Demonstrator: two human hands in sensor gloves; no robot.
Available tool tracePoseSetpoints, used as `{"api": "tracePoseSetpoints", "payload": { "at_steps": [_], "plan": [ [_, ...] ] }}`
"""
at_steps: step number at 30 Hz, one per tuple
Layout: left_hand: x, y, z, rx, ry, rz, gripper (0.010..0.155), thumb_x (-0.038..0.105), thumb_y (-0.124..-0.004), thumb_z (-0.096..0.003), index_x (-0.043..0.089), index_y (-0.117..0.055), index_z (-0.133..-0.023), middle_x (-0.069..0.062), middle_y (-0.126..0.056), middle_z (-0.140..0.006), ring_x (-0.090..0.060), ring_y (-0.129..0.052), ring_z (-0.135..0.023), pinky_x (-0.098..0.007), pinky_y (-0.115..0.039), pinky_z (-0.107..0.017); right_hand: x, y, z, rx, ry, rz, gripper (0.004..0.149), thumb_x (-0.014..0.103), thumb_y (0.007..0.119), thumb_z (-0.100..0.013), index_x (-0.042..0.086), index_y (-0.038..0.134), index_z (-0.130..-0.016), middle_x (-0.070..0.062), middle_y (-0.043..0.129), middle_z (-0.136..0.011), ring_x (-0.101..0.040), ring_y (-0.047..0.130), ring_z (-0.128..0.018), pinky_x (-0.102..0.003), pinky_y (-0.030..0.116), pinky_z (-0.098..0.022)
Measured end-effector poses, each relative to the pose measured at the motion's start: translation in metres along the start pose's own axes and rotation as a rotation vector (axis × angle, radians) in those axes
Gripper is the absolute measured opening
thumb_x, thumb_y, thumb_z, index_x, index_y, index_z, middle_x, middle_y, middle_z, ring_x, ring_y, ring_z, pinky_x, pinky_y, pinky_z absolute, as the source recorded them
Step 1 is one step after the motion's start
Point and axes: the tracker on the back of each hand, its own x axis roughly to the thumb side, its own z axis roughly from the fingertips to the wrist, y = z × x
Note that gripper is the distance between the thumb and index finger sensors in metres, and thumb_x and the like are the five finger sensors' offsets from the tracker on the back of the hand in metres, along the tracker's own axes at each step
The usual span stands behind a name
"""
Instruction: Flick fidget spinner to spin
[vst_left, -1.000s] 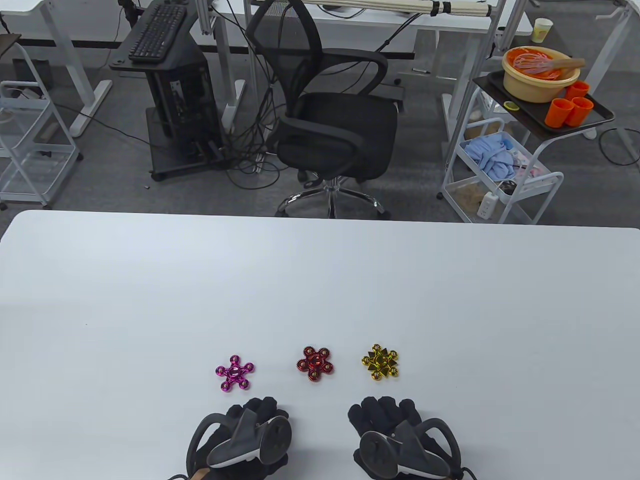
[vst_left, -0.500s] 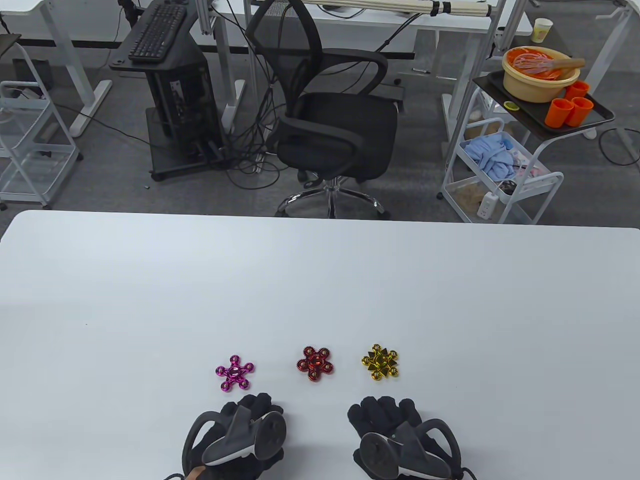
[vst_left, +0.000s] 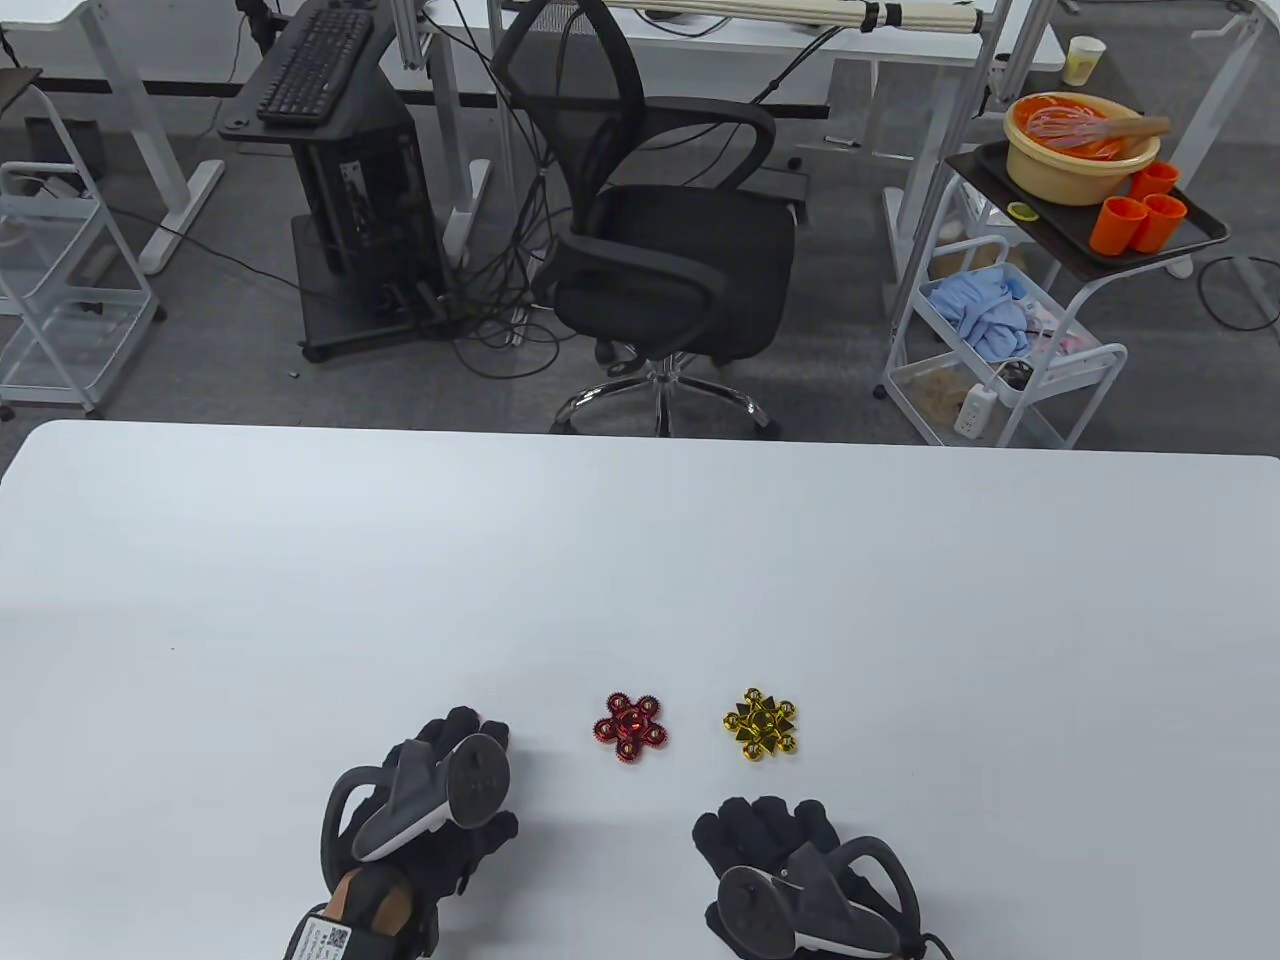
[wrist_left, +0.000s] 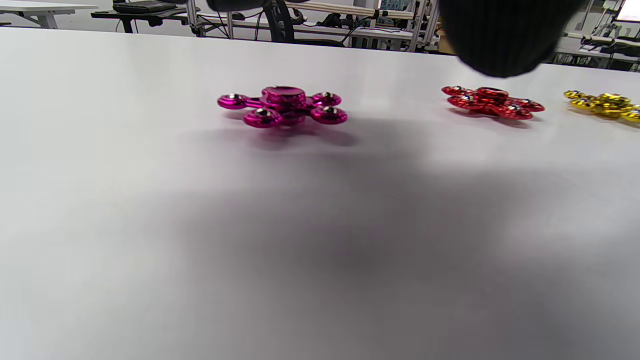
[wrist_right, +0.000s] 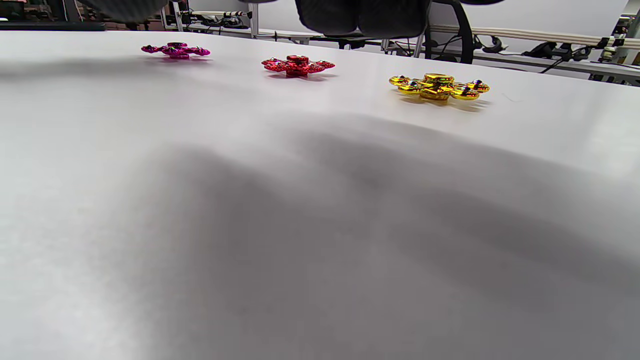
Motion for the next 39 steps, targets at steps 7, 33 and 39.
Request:
{"api": "tracePoseSetpoints", "payload": {
  "at_steps": [7,33,39],
  "plan": [
    [-0.011,0.0,-0.03,-0.086,0.05,-0.026,0.085,0.058,-0.077,-0.0345,0.03,-0.031,-0.099,-0.014,-0.027,-0.113,-0.041,-0.049,-0.104,-0.061,-0.051,-0.074,-0.001,0.001,0.0,0.016,0.003,-0.009,0.069,0.055,0.057,-0.048,0.024,0.029,-0.103,-0.015,0.035,-0.113,-0.048,0.042,-0.101,-0.068,0.036,-0.073],
    [-0.013,-0.01,-0.064,-0.13,0.109,-0.057,0.072,0.056,-0.08,-0.034,0.032,-0.05,-0.095,-0.018,-0.047,-0.109,-0.041,-0.066,-0.094,-0.055,-0.067,-0.069,-0.001,0.002,-0.001,0.047,-0.015,-0.028,0.069,0.055,0.057,-0.048,0.024,0.03,-0.103,-0.014,0.035,-0.113,-0.048,0.042,-0.101,-0.068,0.036,-0.073],
    [-0.012,-0.009,-0.064,-0.069,0.098,-0.02,0.068,0.054,-0.085,-0.0329,0.029,-0.061,-0.091,-0.018,-0.054,-0.106,-0.04,-0.071,-0.09,-0.053,-0.073,-0.066,-0.001,0.002,0.0,0.05,-0.015,-0.034,0.069,0.055,0.057,-0.048,0.024,0.03,-0.103,-0.015,0.035,-0.113,-0.048,0.042,-0.101,-0.068,0.036,-0.073]
  ]
}}
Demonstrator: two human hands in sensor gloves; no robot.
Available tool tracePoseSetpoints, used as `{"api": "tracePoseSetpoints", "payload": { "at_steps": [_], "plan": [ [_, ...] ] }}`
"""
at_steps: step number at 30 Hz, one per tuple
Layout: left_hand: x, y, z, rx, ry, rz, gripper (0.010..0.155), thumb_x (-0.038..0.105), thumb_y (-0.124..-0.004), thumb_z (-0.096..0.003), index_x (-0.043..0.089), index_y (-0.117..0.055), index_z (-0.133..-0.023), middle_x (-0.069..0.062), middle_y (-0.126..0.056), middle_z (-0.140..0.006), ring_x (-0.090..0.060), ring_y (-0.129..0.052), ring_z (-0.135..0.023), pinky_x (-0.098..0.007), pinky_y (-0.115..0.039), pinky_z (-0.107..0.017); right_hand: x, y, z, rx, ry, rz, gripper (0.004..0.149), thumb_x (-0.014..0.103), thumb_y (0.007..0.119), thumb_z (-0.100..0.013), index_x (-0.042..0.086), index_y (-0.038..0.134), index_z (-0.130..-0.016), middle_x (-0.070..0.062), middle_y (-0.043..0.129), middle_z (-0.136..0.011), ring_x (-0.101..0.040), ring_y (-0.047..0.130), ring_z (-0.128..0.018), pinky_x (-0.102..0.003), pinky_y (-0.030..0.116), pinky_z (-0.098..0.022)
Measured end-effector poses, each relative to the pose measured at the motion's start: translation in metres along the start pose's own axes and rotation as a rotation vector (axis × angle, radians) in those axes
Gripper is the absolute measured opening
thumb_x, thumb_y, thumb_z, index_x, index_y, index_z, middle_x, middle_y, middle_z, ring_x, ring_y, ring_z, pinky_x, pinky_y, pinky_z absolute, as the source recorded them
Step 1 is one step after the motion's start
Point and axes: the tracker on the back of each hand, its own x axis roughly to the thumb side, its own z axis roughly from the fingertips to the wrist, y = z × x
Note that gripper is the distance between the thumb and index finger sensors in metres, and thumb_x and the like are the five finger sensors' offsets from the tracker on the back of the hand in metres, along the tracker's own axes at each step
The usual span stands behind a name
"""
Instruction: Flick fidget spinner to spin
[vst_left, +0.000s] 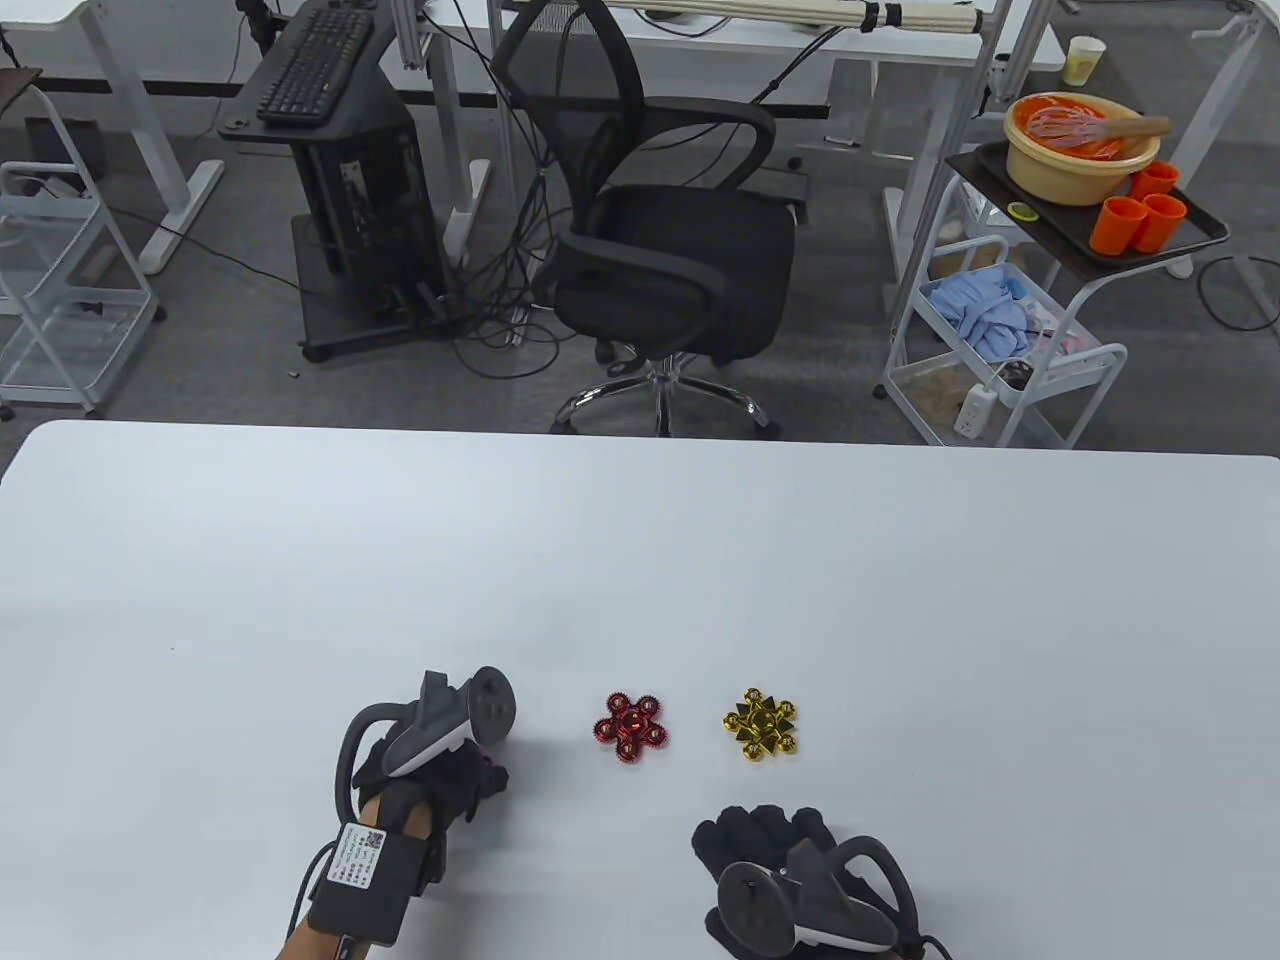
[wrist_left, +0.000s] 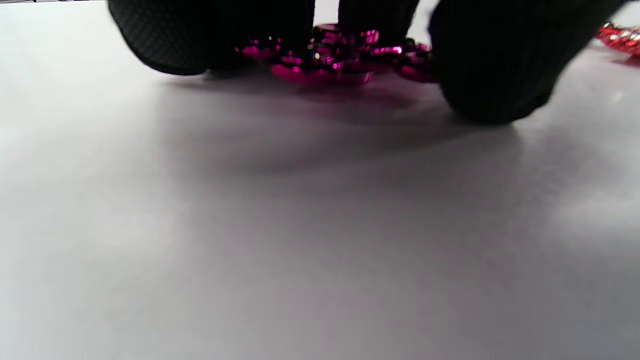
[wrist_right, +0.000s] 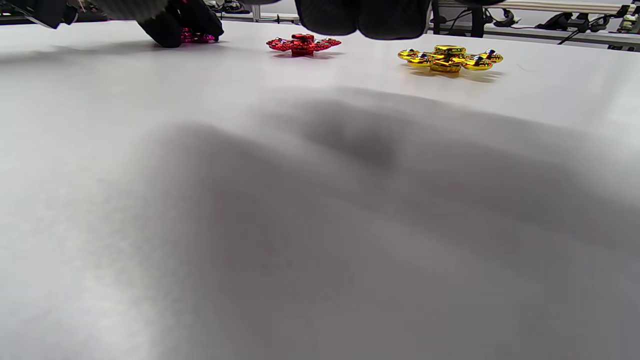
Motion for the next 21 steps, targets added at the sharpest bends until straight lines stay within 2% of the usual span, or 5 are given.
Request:
{"api": "tracePoseSetpoints", "payload": {
  "at_steps": [6,12,17,21],
  "plan": [
    [-0.002,0.001,0.007,0.063,-0.05,0.068,0.066,0.051,-0.089,-0.0326,0.027,-0.065,-0.089,-0.019,-0.059,-0.104,-0.041,-0.073,-0.091,-0.055,-0.071,-0.065,0.001,-0.002,0.001,-0.015,0.002,-0.001,0.069,0.055,0.057,-0.048,0.024,0.03,-0.103,-0.014,0.035,-0.113,-0.048,0.041,-0.101,-0.068,0.036,-0.073],
    [0.021,0.01,0.045,0.132,-0.231,0.084,0.07,0.051,-0.089,-0.0323,0.024,-0.062,-0.091,-0.02,-0.058,-0.104,-0.041,-0.072,-0.091,-0.056,-0.071,-0.065,0.002,-0.003,0.0,-0.017,-0.002,0.002,0.069,0.055,0.057,-0.048,0.024,0.03,-0.103,-0.015,0.035,-0.113,-0.048,0.042,-0.101,-0.068,0.036,-0.073],
    [0.044,-0.01,0.074,0.104,-0.356,0.058,0.072,0.053,-0.089,-0.0322,0.023,-0.06,-0.091,-0.02,-0.058,-0.103,-0.041,-0.072,-0.091,-0.055,-0.071,-0.064,0.003,-0.003,0.0,-0.019,-0.005,0.004,0.069,0.055,0.057,-0.048,0.024,0.03,-0.103,-0.015,0.035,-0.113,-0.048,0.042,-0.101,-0.068,0.036,-0.073],
    [0.056,-0.023,0.084,0.085,-0.4,0.007,0.072,0.053,-0.088,-0.0323,0.023,-0.06,-0.092,-0.02,-0.058,-0.103,-0.041,-0.072,-0.091,-0.055,-0.071,-0.065,0.004,-0.003,0.001,-0.019,-0.008,0.005,0.068,0.055,0.057,-0.048,0.024,0.03,-0.103,-0.015,0.035,-0.113,-0.048,0.042,-0.101,-0.068,0.036,-0.073]
  ]
}}
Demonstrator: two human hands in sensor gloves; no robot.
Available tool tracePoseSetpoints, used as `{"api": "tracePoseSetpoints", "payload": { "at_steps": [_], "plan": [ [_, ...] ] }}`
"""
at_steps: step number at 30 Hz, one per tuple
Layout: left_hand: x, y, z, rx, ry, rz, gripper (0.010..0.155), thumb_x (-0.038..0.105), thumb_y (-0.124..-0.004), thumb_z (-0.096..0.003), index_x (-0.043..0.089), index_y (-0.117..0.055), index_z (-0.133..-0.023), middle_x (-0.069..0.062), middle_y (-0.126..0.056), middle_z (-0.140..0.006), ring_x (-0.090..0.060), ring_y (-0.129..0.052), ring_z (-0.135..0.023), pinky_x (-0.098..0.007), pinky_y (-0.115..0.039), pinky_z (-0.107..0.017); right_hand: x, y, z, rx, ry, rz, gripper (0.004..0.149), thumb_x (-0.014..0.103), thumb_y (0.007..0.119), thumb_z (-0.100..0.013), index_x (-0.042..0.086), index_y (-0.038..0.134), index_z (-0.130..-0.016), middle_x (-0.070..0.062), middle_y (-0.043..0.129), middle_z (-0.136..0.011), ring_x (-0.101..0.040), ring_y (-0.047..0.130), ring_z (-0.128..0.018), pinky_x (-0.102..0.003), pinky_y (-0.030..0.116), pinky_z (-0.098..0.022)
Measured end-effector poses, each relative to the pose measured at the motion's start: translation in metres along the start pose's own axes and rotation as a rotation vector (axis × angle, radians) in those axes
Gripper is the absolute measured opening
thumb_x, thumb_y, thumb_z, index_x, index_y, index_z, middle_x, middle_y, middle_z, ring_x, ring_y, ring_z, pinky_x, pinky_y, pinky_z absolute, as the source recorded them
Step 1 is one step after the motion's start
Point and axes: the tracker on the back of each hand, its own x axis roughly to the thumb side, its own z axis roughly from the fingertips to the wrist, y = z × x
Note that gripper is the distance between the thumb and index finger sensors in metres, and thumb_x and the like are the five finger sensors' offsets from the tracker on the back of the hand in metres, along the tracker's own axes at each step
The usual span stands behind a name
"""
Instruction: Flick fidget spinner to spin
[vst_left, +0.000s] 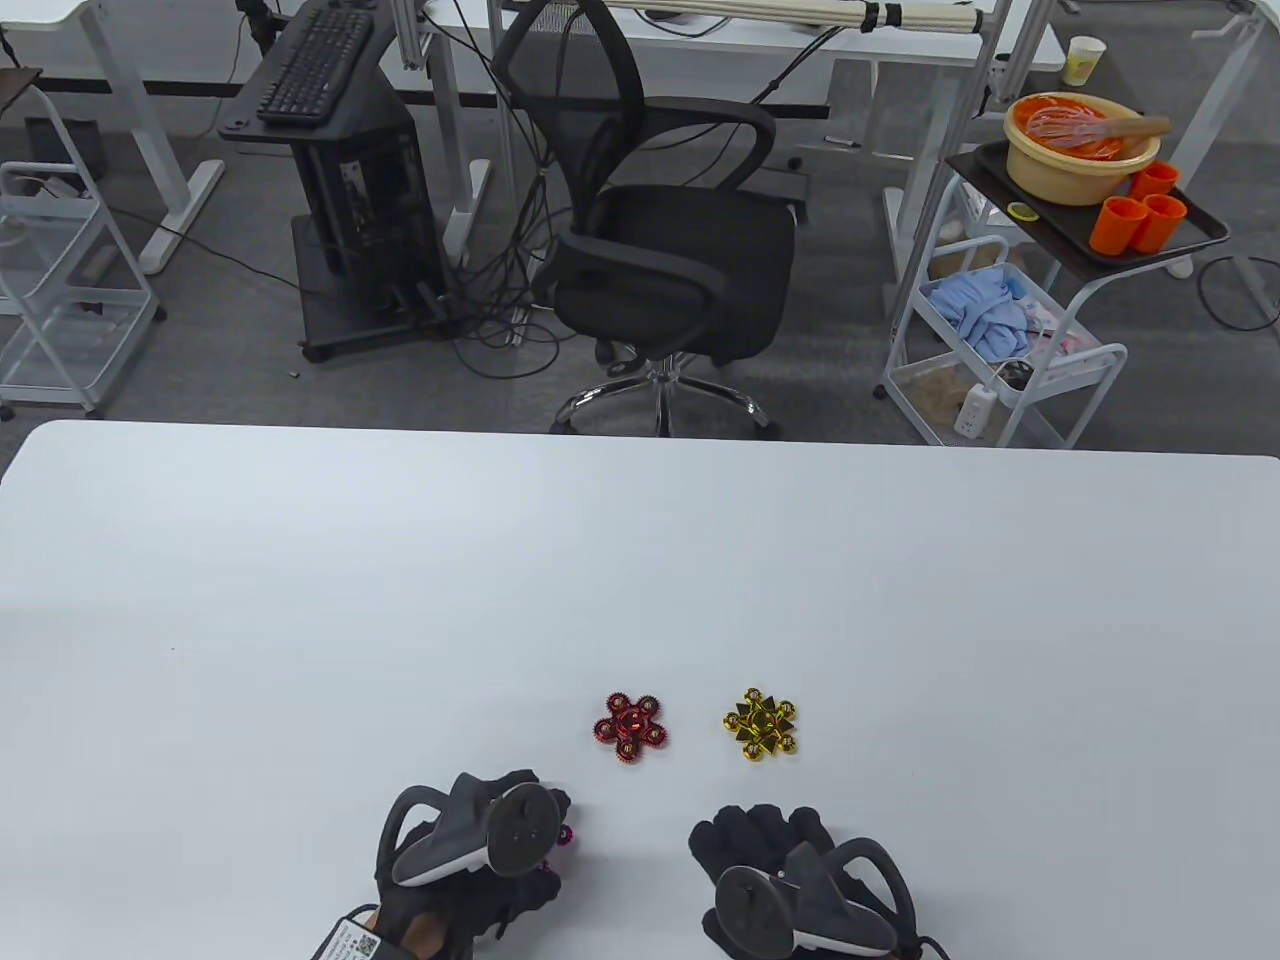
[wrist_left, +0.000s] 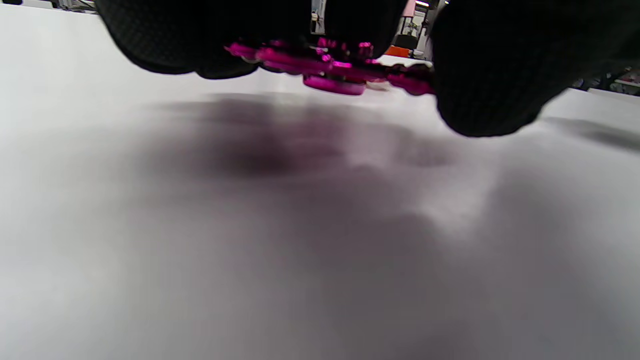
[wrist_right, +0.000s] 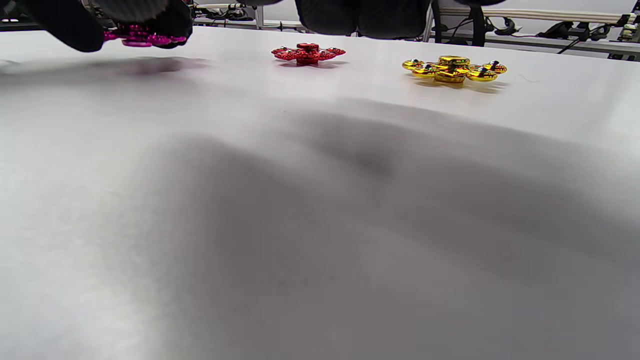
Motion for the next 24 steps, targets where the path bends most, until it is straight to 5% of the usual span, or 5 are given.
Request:
{"api": "tracePoseSetpoints", "payload": {
  "at_steps": [24],
  "plan": [
    [0.009,-0.018,0.002,-0.034,-0.037,-0.034,0.072,0.054,-0.081,-0.0355,0.025,-0.052,-0.095,-0.016,-0.047,-0.107,-0.036,-0.059,-0.097,-0.053,-0.062,-0.07,0.005,0.001,-0.001,-0.004,0.002,-0.007,0.068,0.055,0.057,-0.048,0.024,0.03,-0.103,-0.014,0.034,-0.113,-0.047,0.041,-0.101,-0.068,0.036,-0.073]
  ]
}}
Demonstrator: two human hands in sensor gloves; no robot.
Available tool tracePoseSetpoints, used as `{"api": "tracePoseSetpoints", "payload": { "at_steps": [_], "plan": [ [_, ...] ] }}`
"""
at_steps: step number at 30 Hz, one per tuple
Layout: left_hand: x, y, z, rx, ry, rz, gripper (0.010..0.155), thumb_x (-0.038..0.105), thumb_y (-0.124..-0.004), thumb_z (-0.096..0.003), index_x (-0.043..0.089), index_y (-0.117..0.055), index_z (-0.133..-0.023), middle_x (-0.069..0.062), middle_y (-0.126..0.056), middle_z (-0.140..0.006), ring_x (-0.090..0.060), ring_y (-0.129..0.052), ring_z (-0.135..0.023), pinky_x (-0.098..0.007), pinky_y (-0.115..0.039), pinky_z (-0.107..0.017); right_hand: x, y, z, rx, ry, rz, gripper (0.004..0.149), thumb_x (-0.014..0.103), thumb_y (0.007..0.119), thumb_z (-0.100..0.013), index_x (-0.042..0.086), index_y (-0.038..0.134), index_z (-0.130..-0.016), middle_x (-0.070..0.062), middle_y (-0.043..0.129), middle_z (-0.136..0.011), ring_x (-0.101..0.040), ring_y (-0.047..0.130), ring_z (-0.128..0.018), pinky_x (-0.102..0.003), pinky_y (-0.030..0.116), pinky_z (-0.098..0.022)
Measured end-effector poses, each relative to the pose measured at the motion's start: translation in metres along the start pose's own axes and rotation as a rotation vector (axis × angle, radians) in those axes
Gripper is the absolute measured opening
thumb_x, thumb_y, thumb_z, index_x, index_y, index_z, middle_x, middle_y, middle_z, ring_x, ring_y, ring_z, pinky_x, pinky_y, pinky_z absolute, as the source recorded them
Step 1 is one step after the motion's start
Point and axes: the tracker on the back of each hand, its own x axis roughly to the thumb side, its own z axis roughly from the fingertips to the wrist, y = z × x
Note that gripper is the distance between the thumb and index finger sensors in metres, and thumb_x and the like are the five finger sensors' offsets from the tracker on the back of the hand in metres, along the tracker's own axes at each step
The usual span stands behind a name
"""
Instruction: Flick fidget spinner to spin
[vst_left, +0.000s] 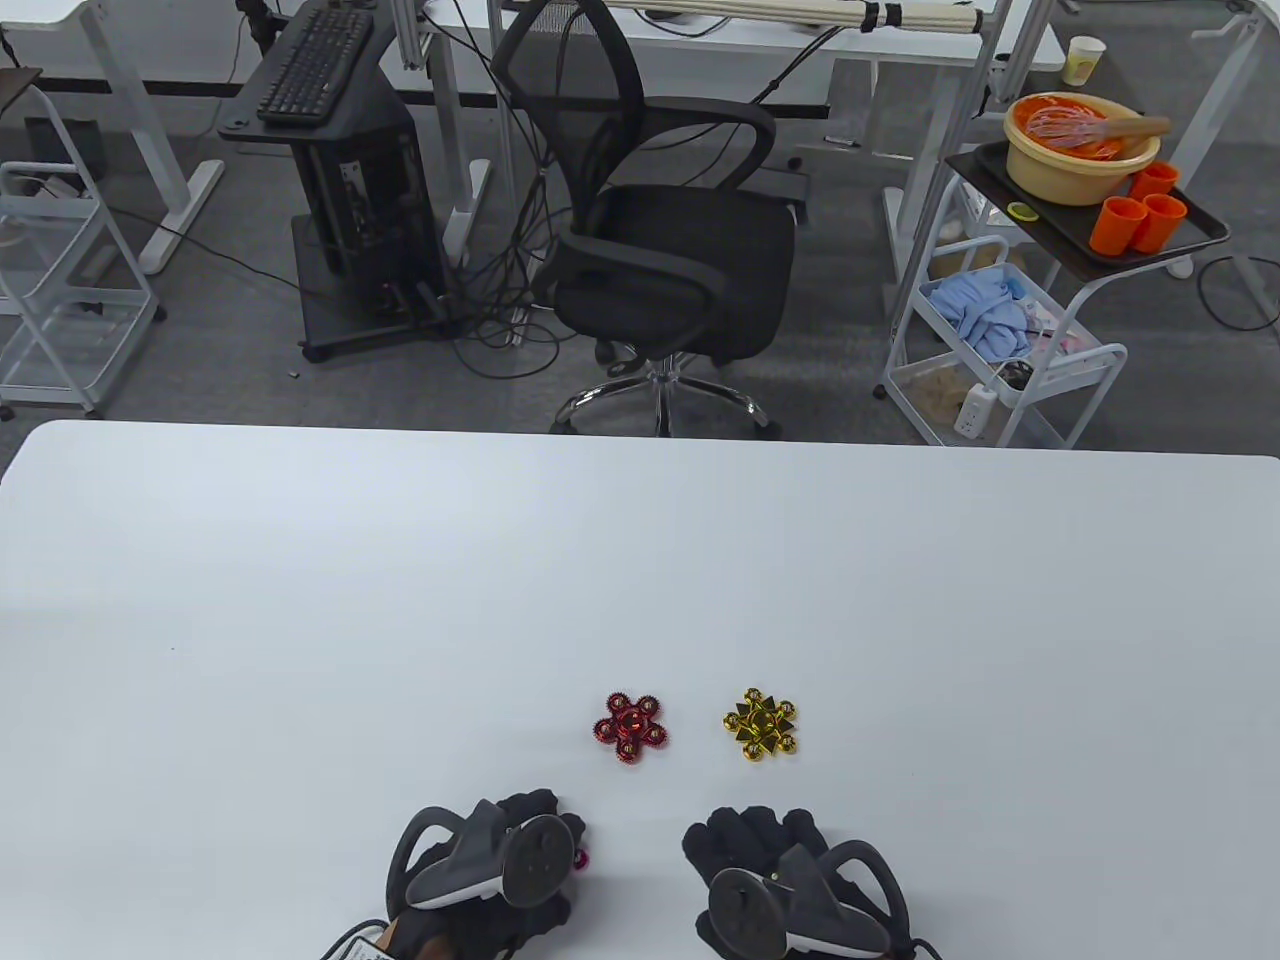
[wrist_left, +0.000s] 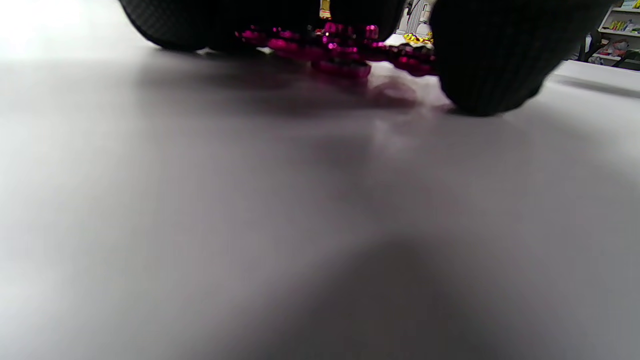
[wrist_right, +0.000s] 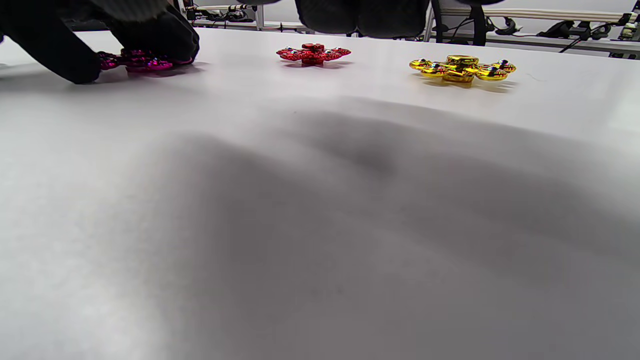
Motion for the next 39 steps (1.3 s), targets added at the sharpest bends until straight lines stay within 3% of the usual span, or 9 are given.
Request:
{"api": "tracePoseSetpoints", "payload": {
  "at_steps": [8,12,18,22,24,26,27,30,39],
  "plan": [
    [-0.003,0.007,0.005,-0.015,0.007,0.026,0.081,0.057,-0.08,-0.0344,0.024,-0.041,-0.098,-0.017,-0.036,-0.109,-0.039,-0.052,-0.1,-0.057,-0.057,-0.071,0.017,-0.017,-0.011,-0.071,-0.042,0.014,0.067,0.053,0.058,-0.049,0.024,0.031,-0.103,-0.015,0.035,-0.113,-0.048,0.041,-0.101,-0.069,0.035,-0.073],
    [-0.003,0.016,0.025,-0.015,0.041,-0.024,0.079,0.059,-0.076,-0.0358,0.025,-0.041,-0.098,-0.018,-0.031,-0.11,-0.041,-0.047,-0.101,-0.058,-0.054,-0.071,0.039,-0.022,-0.041,-0.033,-0.086,-0.01,0.055,0.037,0.06,-0.053,0.029,0.039,-0.102,-0.015,0.035,-0.113,-0.048,0.039,-0.101,-0.069,0.033,-0.073],
    [-0.008,0.0,0.03,-0.101,0.076,-0.076,0.075,0.063,-0.071,-0.0361,0.029,-0.044,-0.097,-0.018,-0.023,-0.11,-0.042,-0.039,-0.103,-0.059,-0.049,-0.073,0.072,-0.016,-0.089,0.005,-0.107,0.024,0.053,0.032,0.06,-0.052,0.03,0.041,-0.102,-0.015,0.032,-0.113,-0.048,0.034,-0.101,-0.068,0.029,-0.074],
    [-0.01,0.0,0.028,-0.124,0.091,-0.048,0.074,0.063,-0.07,-0.0367,0.03,-0.044,-0.097,-0.018,-0.02,-0.111,-0.043,-0.035,-0.103,-0.06,-0.046,-0.073,0.081,-0.008,-0.105,0.047,-0.082,0.042,0.054,0.026,0.061,-0.051,0.029,0.043,-0.101,-0.014,0.017,-0.112,-0.048,0.018,-0.1,-0.066,0.017,-0.073],
    [-0.009,-0.001,0.028,-0.127,0.104,-0.056,0.074,0.063,-0.07,-0.0366,0.03,-0.043,-0.097,-0.018,-0.02,-0.111,-0.043,-0.035,-0.103,-0.06,-0.046,-0.073,0.079,-0.012,-0.098,0.136,-0.123,-0.005,0.051,0.02,0.063,-0.049,0.026,0.051,-0.099,-0.014,0.02,-0.111,-0.047,0.02,-0.099,-0.065,0.019,-0.073],
    [-0.008,-0.001,0.028,-0.135,0.101,-0.072,0.075,0.064,-0.07,-0.0366,0.03,-0.042,-0.098,-0.018,-0.02,-0.111,-0.043,-0.035,-0.103,-0.06,-0.046,-0.073,0.075,-0.022,-0.079,0.216,-0.217,-0.217,0.04,0.017,0.066,-0.049,0.028,0.074,-0.087,-0.013,0.026,-0.112,-0.048,0.019,-0.1,-0.066,0.019,-0.073],
    [-0.008,-0.001,0.028,-0.133,0.1,-0.07,0.075,0.064,-0.07,-0.0366,0.03,-0.042,-0.098,-0.018,-0.021,-0.111,-0.043,-0.035,-0.103,-0.06,-0.046,-0.073,0.072,-0.025,-0.071,0.224,-0.212,-0.281,0.04,0.016,0.066,-0.05,0.026,0.074,-0.088,-0.013,0.027,-0.113,-0.047,0.02,-0.1,-0.066,0.018,-0.073],
    [-0.009,0.0,0.027,-0.133,0.099,-0.054,0.074,0.063,-0.07,-0.0368,0.03,-0.043,-0.098,-0.018,-0.021,-0.111,-0.043,-0.034,-0.103,-0.06,-0.046,-0.073,0.058,-0.032,-0.047,0.09,-0.175,-0.29,0.041,0.017,0.066,-0.049,0.023,0.071,-0.09,-0.017,0.035,-0.111,-0.05,0.029,-0.099,-0.067,0.024,-0.073],
    [-0.007,0.0,0.027,-0.151,0.095,-0.068,0.076,0.064,-0.07,-0.0366,0.028,-0.043,-0.098,-0.017,-0.019,-0.111,-0.043,-0.033,-0.103,-0.06,-0.045,-0.074,0.035,-0.034,-0.021,0.015,-0.066,-0.162,0.048,0.029,0.064,-0.052,0.024,0.054,-0.098,-0.017,0.039,-0.111,-0.051,0.035,-0.099,-0.068,0.027,-0.073]
  ]
}}
